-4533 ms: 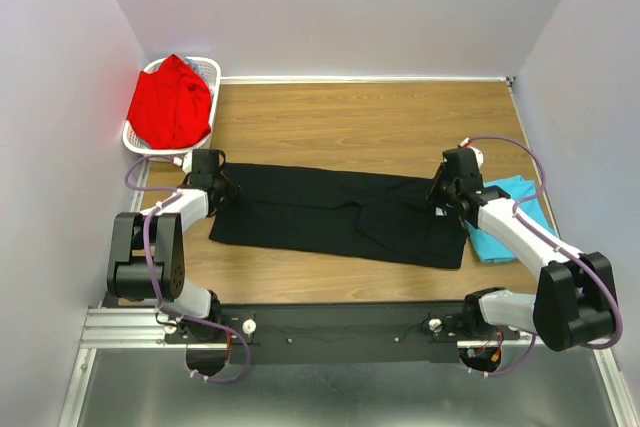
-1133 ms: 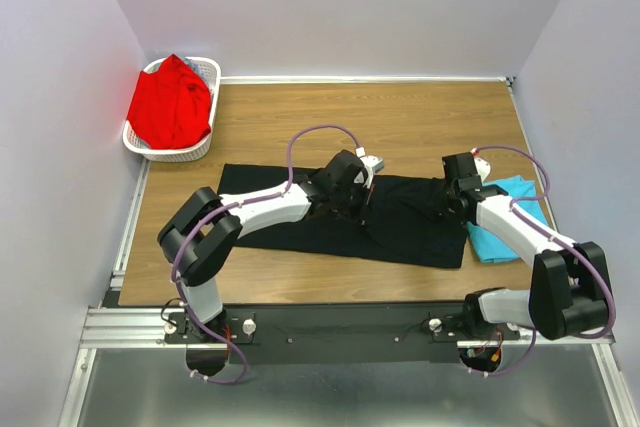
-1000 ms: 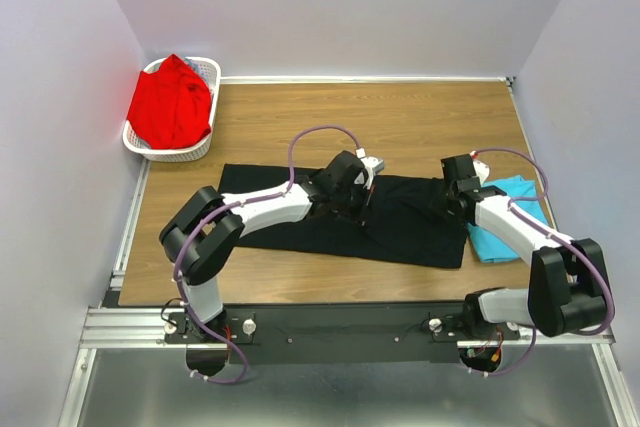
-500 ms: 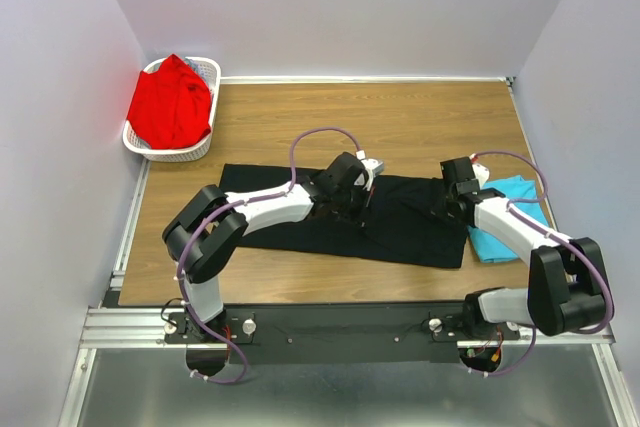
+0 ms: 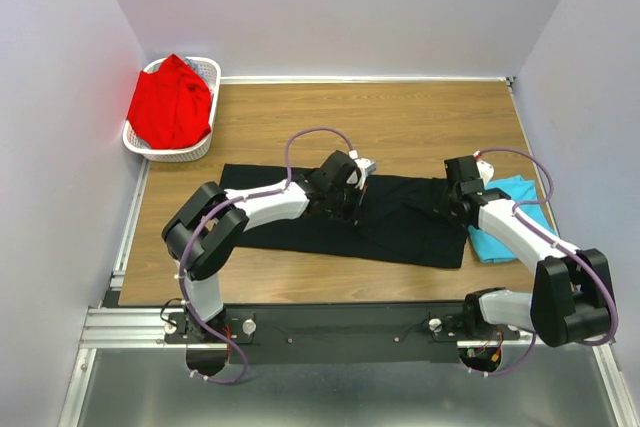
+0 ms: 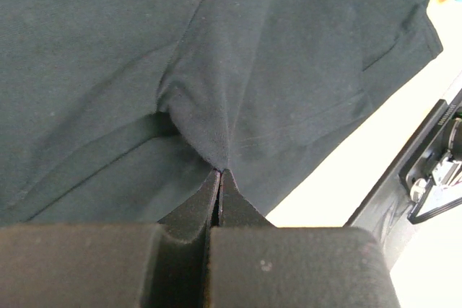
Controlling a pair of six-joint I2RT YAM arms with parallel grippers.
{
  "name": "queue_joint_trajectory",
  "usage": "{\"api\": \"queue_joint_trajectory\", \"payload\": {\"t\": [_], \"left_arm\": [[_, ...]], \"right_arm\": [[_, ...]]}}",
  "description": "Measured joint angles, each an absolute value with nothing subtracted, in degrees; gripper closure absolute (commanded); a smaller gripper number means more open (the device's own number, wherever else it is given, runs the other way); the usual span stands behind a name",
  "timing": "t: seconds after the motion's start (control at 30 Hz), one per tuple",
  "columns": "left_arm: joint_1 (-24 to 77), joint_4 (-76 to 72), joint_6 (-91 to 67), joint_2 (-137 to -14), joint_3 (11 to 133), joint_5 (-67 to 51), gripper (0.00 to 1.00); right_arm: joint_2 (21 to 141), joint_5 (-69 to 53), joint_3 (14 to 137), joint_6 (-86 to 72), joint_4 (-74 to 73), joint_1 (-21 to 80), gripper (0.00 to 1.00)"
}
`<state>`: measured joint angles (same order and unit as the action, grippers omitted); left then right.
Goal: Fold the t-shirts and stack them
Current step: Fold the tshirt
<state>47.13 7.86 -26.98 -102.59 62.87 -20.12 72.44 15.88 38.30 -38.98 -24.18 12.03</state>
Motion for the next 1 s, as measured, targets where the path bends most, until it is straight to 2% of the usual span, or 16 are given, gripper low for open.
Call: {"api": "queue_joint_trajectory", "payload": {"t": [0.03,0.07,0.17,0.27,0.37,0.7,1.0], "left_arm": [[47.05,7.81,-26.92,-102.78,62.87,-20.16,1.00],[46.98,7.84,-26.79,-103.09,62.87,-20.21,1.00],[46.98,7.84,-26.50,-104.05,62.85,-20.25,1.00],[46.98,7.81,-26.28,-104.81,62.85,-20.25,0.98],[46.98,7.84,-26.13,-105.08,62.85,-20.25,0.93],[46.98,7.81,-26.02,-105.10,62.87,-20.25,0.92],[46.98,7.79,-26.02,-105.14,62.87,-20.25,0.91]], "right_arm": [[72.38,15.90,38.30,-38.98,-24.27,11.97,0.94],[72.31,15.90,38.30,-38.98,-24.40,11.88,0.85],[72.29,15.94,38.30,-39.03,-24.99,11.88,0.68],[71.90,15.79,38.30,-38.89,-25.67,11.86,0.61],[70.28,14.79,38.30,-38.92,-26.26,11.86,0.61],[62.81,4.95,33.04,-40.66,-27.35,13.54,0.61],[60.62,3.07,29.32,-47.57,-30.09,25.19,0.61]]}}
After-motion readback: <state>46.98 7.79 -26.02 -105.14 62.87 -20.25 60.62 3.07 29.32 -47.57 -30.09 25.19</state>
